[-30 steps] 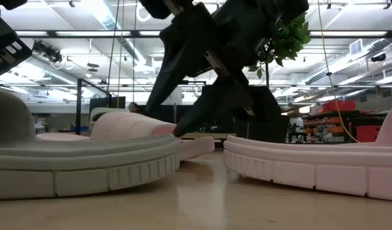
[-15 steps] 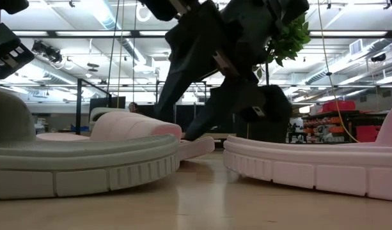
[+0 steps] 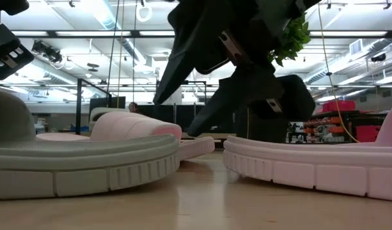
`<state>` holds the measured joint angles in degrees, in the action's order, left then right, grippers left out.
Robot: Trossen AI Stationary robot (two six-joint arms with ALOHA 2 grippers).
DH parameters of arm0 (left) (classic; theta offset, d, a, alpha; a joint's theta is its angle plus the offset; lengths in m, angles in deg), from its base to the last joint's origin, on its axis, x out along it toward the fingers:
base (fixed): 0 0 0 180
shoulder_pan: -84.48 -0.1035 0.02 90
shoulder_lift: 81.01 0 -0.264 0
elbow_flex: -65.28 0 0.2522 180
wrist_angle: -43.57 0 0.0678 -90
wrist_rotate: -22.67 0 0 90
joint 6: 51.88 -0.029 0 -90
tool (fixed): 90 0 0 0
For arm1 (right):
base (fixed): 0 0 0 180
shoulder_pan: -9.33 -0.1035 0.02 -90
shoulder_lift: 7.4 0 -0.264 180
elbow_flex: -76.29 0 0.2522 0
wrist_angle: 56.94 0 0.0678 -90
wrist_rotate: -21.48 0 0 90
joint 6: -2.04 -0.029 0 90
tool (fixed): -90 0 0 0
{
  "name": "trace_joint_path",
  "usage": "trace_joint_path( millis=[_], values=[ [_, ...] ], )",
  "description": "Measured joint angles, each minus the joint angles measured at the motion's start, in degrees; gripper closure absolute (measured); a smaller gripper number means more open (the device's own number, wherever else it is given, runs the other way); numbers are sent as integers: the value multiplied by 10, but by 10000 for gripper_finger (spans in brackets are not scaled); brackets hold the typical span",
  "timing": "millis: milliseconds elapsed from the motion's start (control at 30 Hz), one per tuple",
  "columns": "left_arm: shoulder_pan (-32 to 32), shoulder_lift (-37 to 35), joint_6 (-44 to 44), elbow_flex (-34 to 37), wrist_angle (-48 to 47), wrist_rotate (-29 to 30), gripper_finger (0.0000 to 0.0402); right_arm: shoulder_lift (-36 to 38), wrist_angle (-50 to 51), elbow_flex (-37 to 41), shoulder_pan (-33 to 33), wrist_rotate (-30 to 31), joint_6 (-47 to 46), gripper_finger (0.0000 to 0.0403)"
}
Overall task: Pick and place slides into the shelf
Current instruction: Put the gray slide on the shelf
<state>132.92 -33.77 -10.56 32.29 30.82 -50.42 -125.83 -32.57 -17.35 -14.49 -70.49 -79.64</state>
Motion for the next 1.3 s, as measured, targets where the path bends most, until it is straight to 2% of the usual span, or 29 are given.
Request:
trace_joint_path(
  millis=[233,533,633,733,967,1100,1300],
  values=[
    [0,0,0,0,0,0,118,0,-47,0,-15,47,-6,222],
    [0,0,0,0,-7,0,118,0,-53,-4,0,51,40,164],
    [0,0,0,0,-10,0,118,0,-26,-20,8,51,49,151],
    [0,0,0,0,-10,0,118,-1,13,-23,13,50,52,147],
    [0,0,0,0,-24,2,118,-16,21,-29,12,37,41,150],
    [0,0,0,-1,-26,11,118,-65,50,-75,12,7,47,151],
    [0,0,8,-1,-35,11,118,-148,176,-215,20,-28,90,152]
  ],
)
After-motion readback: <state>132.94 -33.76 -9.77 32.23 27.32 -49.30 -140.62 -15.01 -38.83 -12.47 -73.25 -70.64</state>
